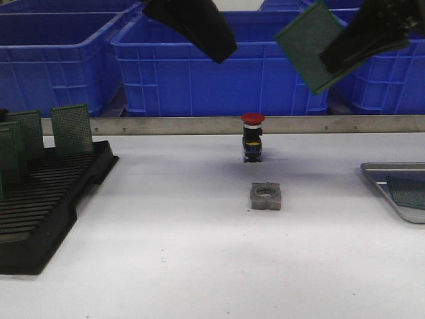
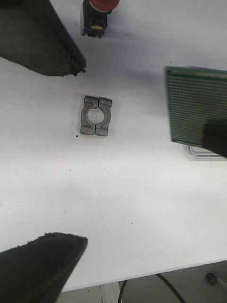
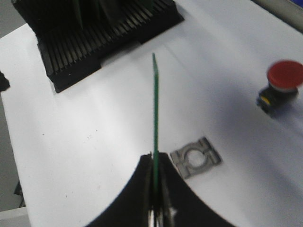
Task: Place circuit board on tray
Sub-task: 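Open the left gripper and carry the board toward the tray with right, then lower the second board onto the tray and open the right gripper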
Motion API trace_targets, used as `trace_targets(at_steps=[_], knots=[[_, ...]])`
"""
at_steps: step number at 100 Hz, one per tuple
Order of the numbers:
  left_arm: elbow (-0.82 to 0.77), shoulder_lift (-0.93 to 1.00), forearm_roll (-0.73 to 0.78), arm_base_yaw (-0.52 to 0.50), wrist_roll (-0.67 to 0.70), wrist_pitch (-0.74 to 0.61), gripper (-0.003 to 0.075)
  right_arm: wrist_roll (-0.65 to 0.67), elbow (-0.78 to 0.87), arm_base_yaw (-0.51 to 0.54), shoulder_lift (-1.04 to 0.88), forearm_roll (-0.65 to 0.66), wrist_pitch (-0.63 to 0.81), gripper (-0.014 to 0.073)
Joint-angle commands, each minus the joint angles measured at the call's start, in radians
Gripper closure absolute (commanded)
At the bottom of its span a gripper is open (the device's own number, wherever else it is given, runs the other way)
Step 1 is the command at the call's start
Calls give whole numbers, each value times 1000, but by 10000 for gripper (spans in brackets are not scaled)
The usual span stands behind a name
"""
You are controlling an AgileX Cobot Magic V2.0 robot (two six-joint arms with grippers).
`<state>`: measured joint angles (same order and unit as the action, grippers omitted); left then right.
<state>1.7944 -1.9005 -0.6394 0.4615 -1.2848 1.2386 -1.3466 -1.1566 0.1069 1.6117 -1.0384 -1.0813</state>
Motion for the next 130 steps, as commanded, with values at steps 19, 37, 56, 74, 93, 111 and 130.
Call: trace_targets(at_steps=[19, 37, 56, 74, 93, 111, 130], knots=[[26, 47, -66, 7, 8, 33, 91, 321, -26, 267, -45, -14, -81, 663], [26, 47, -66, 7, 8, 33, 91, 387, -25, 375, -11, 25, -81, 663], [26, 47, -66, 7, 8, 33, 91, 410, -24, 396, 96, 26, -92, 663], [26, 47, -66, 7, 8, 33, 91, 419, -24, 396, 201, 26, -88, 663], [26, 47, -66, 7, 8, 33, 91, 439, -24, 396, 274, 26, -73, 662], [26, 47, -66, 7, 8, 33, 91, 444, -24, 395, 310, 26, -69, 662], [26, 47, -66, 7, 8, 33, 91, 445, -24, 395, 320, 26, -62, 662]])
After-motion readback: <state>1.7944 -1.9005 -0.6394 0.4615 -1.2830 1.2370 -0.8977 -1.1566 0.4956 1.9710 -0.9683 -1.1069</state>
